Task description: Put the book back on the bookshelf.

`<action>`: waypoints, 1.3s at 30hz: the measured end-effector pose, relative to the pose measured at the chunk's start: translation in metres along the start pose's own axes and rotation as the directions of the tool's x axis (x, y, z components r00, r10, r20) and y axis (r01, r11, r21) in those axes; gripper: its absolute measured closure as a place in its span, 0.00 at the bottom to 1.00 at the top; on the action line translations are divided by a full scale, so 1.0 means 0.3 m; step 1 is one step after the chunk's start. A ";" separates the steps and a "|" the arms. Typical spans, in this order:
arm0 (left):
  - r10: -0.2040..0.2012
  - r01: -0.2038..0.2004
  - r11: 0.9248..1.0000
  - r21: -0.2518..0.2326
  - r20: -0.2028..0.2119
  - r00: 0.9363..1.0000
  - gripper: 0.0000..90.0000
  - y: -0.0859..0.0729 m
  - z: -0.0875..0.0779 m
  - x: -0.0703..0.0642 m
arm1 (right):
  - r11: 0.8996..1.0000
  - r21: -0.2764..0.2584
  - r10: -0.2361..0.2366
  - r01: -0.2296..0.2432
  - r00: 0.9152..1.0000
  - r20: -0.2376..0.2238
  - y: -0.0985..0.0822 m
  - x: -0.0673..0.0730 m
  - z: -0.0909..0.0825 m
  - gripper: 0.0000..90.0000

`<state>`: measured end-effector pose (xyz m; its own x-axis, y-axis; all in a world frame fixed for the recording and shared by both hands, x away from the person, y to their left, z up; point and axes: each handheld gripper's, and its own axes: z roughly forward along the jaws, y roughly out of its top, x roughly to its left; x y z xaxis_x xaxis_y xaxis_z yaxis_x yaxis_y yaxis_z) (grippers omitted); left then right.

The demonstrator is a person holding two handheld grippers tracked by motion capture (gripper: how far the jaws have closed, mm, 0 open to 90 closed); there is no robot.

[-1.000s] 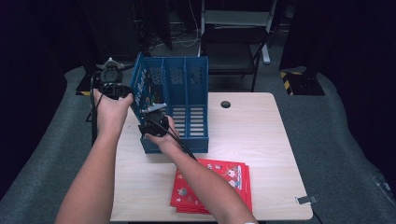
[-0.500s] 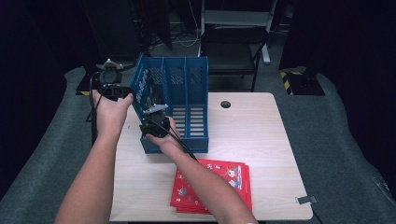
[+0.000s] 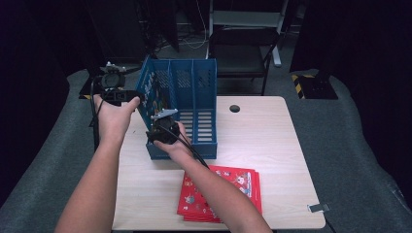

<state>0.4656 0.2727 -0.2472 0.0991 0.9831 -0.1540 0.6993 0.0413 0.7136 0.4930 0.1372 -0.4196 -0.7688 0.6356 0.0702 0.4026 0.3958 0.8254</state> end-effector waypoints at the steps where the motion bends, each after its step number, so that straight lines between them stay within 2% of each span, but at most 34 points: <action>1: -0.003 0.003 1.000 -0.006 0.005 1.000 0.58 -0.001 -0.003 0.002 | 1.000 -0.004 -0.006 0.006 1.000 0.000 -0.002 -0.001 -0.004 0.52; 2: -0.014 0.015 1.000 -0.010 0.015 1.000 0.57 -0.003 -0.004 0.003 | 1.000 0.002 -0.001 0.001 1.000 0.001 -0.004 0.001 -0.009 0.52; 4: -0.013 0.013 1.000 -0.011 0.019 1.000 0.55 -0.005 -0.010 0.007 | 1.000 0.001 -0.007 0.007 1.000 0.007 -0.005 -0.002 -0.014 0.52; 5: -0.011 0.011 1.000 -0.011 0.021 1.000 0.55 -0.007 -0.012 0.011 | 1.000 -0.004 0.005 -0.005 1.000 0.004 -0.006 -0.003 -0.019 0.51; 7: -0.003 0.003 1.000 -0.001 0.037 0.999 0.52 -0.011 -0.019 0.017 | 1.000 0.002 0.002 -0.002 1.000 0.004 -0.006 -0.002 -0.030 0.50; 8: -0.009 0.010 1.000 -0.011 0.045 0.999 0.51 -0.015 -0.026 0.018 | 1.000 -0.004 0.002 -0.002 1.000 0.007 -0.007 0.001 -0.033 0.50; 11: 0.008 -0.007 1.000 -0.021 0.053 0.999 0.49 -0.024 -0.049 0.029 | 1.000 -0.008 -0.022 0.023 1.000 0.008 -0.005 0.000 -0.068 0.50; 14: 0.012 -0.011 1.000 -0.015 0.064 0.998 0.49 -0.036 -0.065 0.036 | 1.000 -0.021 -0.015 0.015 1.000 0.017 -0.005 -0.005 -0.099 0.49; 20: 0.027 -0.023 0.999 -0.042 0.093 0.995 0.49 -0.064 -0.106 0.049 | 1.000 -0.016 0.003 -0.002 1.000 0.017 -0.014 -0.013 -0.154 0.49; 22: 0.047 -0.042 0.998 -0.041 0.110 0.993 0.49 -0.075 -0.117 0.049 | 1.000 -0.012 0.007 -0.007 1.000 0.014 -0.020 -0.016 -0.171 0.49; 29: 0.074 -0.067 0.996 -0.057 0.138 0.988 0.50 -0.121 -0.122 0.041 | 1.000 0.005 0.001 -0.001 1.000 0.016 -0.058 -0.011 -0.212 0.49; 35: 0.087 -0.079 0.995 -0.054 0.154 0.984 0.50 -0.186 -0.104 0.053 | 1.000 0.006 0.000 0.000 1.000 0.029 -0.095 -0.029 -0.244 0.49; 39: 0.098 -0.092 0.995 -0.046 0.153 0.983 0.51 -0.223 -0.094 0.062 | 1.000 0.005 0.020 -0.020 0.999 0.030 -0.123 -0.044 -0.270 0.49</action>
<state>0.4006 0.2934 -0.2787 0.2739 0.9436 -0.1861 0.6539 -0.0409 0.7555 0.4480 0.0606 -0.4055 -0.7453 0.6630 0.0699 0.4204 0.3860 0.8211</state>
